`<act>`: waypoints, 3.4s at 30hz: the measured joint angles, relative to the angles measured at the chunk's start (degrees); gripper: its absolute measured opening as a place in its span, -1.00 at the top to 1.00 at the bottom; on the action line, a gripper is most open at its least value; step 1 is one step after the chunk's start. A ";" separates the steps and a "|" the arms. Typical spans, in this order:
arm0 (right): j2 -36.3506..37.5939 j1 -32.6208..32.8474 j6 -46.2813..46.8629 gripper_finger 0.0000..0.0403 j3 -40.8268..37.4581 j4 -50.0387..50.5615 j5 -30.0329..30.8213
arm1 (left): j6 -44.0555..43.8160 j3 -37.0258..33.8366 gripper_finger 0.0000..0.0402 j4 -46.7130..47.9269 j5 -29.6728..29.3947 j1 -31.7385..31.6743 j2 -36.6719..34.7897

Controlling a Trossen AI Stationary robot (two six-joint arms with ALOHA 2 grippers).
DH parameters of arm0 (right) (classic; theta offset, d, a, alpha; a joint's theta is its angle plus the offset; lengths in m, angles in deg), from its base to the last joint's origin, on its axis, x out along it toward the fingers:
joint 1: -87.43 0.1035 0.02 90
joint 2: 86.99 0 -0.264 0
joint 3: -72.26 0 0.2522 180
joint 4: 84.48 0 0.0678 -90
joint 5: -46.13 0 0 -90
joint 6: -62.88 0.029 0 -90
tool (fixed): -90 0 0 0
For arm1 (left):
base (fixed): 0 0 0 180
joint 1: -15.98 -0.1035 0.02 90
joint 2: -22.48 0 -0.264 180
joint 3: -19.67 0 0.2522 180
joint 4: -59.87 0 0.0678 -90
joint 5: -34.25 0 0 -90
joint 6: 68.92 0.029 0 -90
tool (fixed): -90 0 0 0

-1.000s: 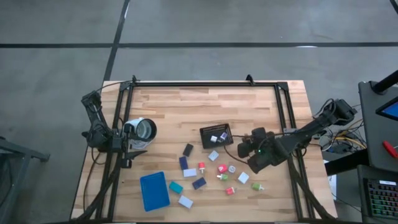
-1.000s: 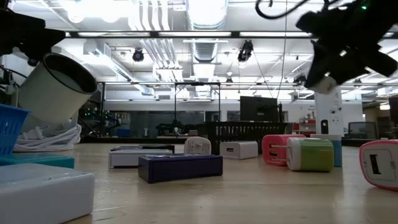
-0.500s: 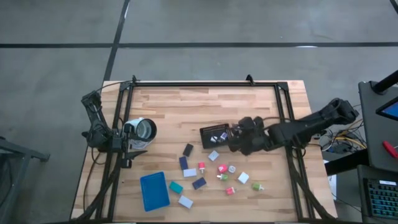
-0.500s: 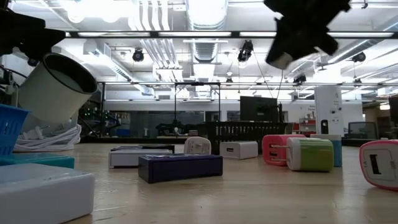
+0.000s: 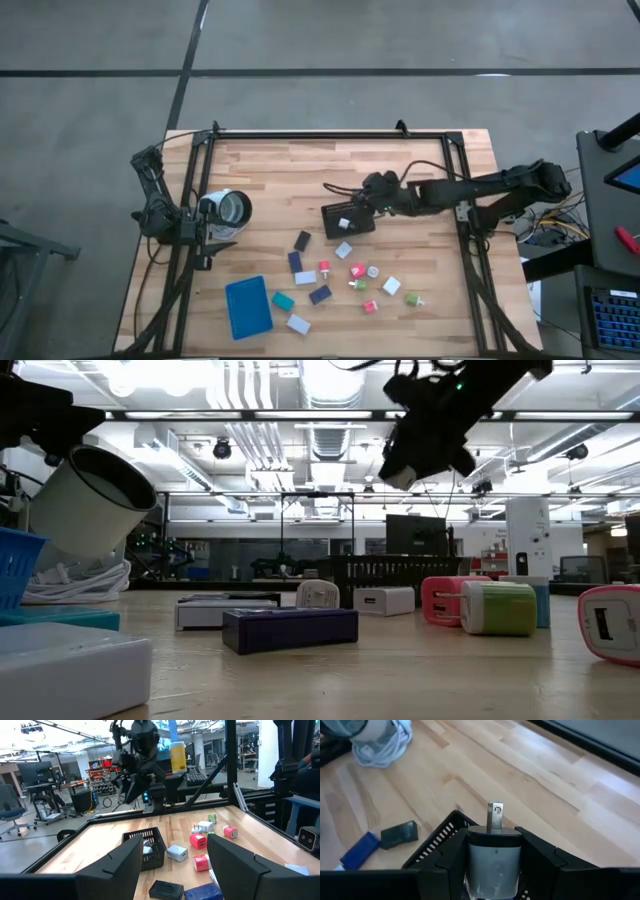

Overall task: Pick & Place Office items
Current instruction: Put the white black charger adapter into the black bin, then put the blue charger adapter into the black bin

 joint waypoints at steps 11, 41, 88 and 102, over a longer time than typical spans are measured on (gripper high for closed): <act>-7.90 -6.36 -8.42 0.27 -0.02 -5.97 -11.28 | -0.01 0.00 -0.12 0.00 -0.01 -0.01 0.00; -18.92 -10.42 -16.89 0.27 0.11 -9.53 -26.60 | -0.01 -0.01 -0.12 -0.01 0.00 0.00 -0.02; -18.94 -10.05 -17.06 -0.23 -1.53 -9.32 -27.26 | -0.01 0.00 -0.12 0.00 -0.01 0.00 -0.02; -18.91 -10.05 -16.95 -0.21 -1.53 -10.81 -27.26 | 0.00 0.01 -0.12 -0.01 -0.01 -0.01 -0.02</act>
